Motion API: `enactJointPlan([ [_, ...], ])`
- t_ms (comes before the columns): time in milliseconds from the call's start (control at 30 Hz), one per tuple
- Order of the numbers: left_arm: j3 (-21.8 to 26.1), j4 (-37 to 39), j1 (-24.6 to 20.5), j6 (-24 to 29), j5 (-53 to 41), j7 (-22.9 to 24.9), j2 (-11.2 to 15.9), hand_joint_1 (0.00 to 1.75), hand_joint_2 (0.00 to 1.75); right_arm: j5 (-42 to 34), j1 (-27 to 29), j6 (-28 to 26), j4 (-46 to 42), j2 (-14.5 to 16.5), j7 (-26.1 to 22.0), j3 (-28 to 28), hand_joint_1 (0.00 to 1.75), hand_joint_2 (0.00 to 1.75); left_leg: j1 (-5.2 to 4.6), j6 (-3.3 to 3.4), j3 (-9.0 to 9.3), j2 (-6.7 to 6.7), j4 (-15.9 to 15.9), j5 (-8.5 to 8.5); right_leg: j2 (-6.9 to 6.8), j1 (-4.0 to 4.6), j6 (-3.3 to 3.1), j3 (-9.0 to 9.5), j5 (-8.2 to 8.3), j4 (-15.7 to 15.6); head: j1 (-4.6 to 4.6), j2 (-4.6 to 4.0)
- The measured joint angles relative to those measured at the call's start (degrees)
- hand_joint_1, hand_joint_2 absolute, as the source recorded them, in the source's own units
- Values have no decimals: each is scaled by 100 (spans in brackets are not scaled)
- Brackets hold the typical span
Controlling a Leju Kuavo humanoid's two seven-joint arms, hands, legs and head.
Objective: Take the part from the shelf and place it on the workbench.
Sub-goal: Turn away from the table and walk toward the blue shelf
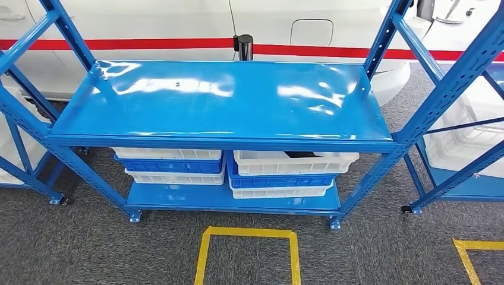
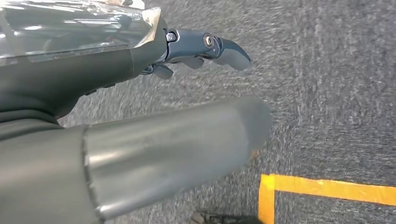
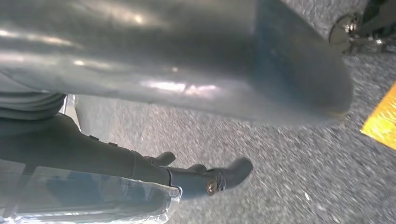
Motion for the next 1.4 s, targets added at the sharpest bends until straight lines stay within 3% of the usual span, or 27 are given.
enactJointPlan([
  [33, 0, -1, -3, 3, 1, 2, -5, 0, 0, 0, 1, 0, 0, 0, 1, -1, 0, 0, 8, 41, 17, 70, -44, 26, -118, 8, 0, -68, -77, 133, 8, 0],
  [100, 1, -1, 0, 6, -1, 2, -12, 0, 0, -3, -14, 0, 0, 0, 5, -5, 0, 0, 12, 94, 33, 229, -95, 55, -417, 15, -37, -373, -388, 744, 24, 0],
  [167, 1, -1, 3, 2, -3, -2, -16, 0, 0, -10, -26, 0, 0, -1, 13, -11, 0, 0, 4, 103, 26, 394, -93, 50, -529, 4, -27, -732, -672, 1456, 31, 0],
  [200, 1, -1, 1, 2, -4, -4, -20, 0, 0, -14, -22, 0, 0, -3, 16, -15, 0, 0, 3, 100, 25, 469, -91, 44, -549, -3, 11, -798, -701, 1597, 30, 0],
  [233, 0, -1, -2, 2, -4, -4, -26, 0, 0, -17, -15, 0, 0, -6, 20, -18, 0, 0, 4, 91, 29, 539, -88, 37, -573, -12, 69, -736, -634, 1498, 31, 0],
  [267, 0, -1, -4, 1, -5, -4, -32, 0, 0, -16, -9, 0, 0, -10, 21, -20, 0, 0, 7, 77, 39, 605, -85, 27, -624, -22, 130, -549, -496, 1163, 31, 0],
  [333, 0, -1, -4, 1, -4, -5, -38, 0, 0, -5, -12, 0, 0, -13, 24, -20, 0, 0, -14, 18, 73, 728, -67, -15, -885, -26, 186, -91, -188, 303, 36, 0],
  [400, 0, -2, -7, 2, -4, -8, -33, 0, 0, 3, -25, 0, -1, -8, 24, -20, 0, 0, -42, -54, 119, 840, -48, -67, -1037, -11, 121, 102, -41, -76, 29, 0],
  [467, 0, -2, -20, 3, -3, -13, -31, 0, 0, 7, -25, 0, -1, -5, 23, -20, 0, 0, -34, -113, 167, 938, -49, -99, -928, -12, 29, 95, -12, -69, 17, 0],
  [533, 0, -2, -30, 10, -2, -15, -28, 0, 0, 25, -23, 0, -1, -2, 9, -20, 0, 0, 7, -183, 147, 771, 76, -226, -823, -53, -47, 112, 9, -80, 9, 0],
  [600, 0, -1, -15, 15, 1, 0, -26, 0, 0, 58, -25, -1, -1, -3, -6, -20, 0, 0, 40, -239, -95, 432, 632, -586, -744, -79, -111, 121, 31, -88, 1, 0],
  [633, 0, 1, -2, 14, 4, 31, -28, 0, 0, 71, -25, -2, -1, -6, -1, -20, 0, 0, 45, -249, -285, 333, 1026, -788, -706, -72, -132, 116, 36, -86, -1, 0],
  [667, 0, 3, 13, 7, 6, 70, -29, 0, 44, 78, -25, -2, -1, -5, 12, -20, 0, 0, 48, -256, -470, 288, 1387, -929, -667, -62, -140, 113, 36, -85, -1, 0],
  [700, 1, 4, 27, -3, 7, 110, -29, 0, 87, 80, -24, -2, 0, -4, 32, -20, 0, 0, 50, -257, -586, 274, 1576, -946, -628, -53, -141, 116, 34, -84, -2, 0],
  [733, 1, 4, 35, -9, 6, 141, -29, 0, 131, 82, -22, -2, 0, -3, 56, -20, 0, 44, 53, -251, -606, 271, 1558, -848, -593, -47, -142, 123, 33, -83, -1, 0],
  [767, 2, 4, 40, -15, 5, 154, -29, 0, 175, 85, -21, -2, -1, -1, 74, -20, 0, 87, 59, -240, -517, 270, 1313, -646, -562, -46, -141, 133, 31, -82, -1, 0],
  [833, 2, 4, 41, -16, 5, 162, -33, 0, 175, 89, -26, -2, -2, 7, 84, -21, 0, 175, 65, -209, -185, 248, 537, -225, -511, -32, -132, 149, 26, -77, -1, 0],
  [900, -14, 4, 43, -19, 25, 163, -43, 0, 175, 57, -29, -2, -8, 11, 49, -22, 0, 175, 59, -184, 1, 227, 78, -51, -486, 12, -114, 135, 5, -61, 4, 0],
  [967, -118, 2, 76, -38, 143, 196, -53, 0, 175, -43, -8, 17, -28, 4, 1, -21, 0, 175, 28, -169, 11, 227, 27, -43, -482, 51, -98, 98, -14, -53, 9, 0],
  [1100, -495, -36, 183, -136, 656, 343, -17, 0, 0, -333, 61, 122, -83, -2, -84, -14, 0, 0, -56, -91, 5, 226, 30, -38, -483, 22, -46, 77, 1, -63, 7, 0],
  [1400, -1584, -213, 426, -405, 2001, 724, 119, 0, 0, -1005, 278, 391, -281, -36, -258, 109, 0, 0, -97, -45, -13, 226, 39, -28, -482, -21, 13, 111, 23, -75, 7, 0],
])
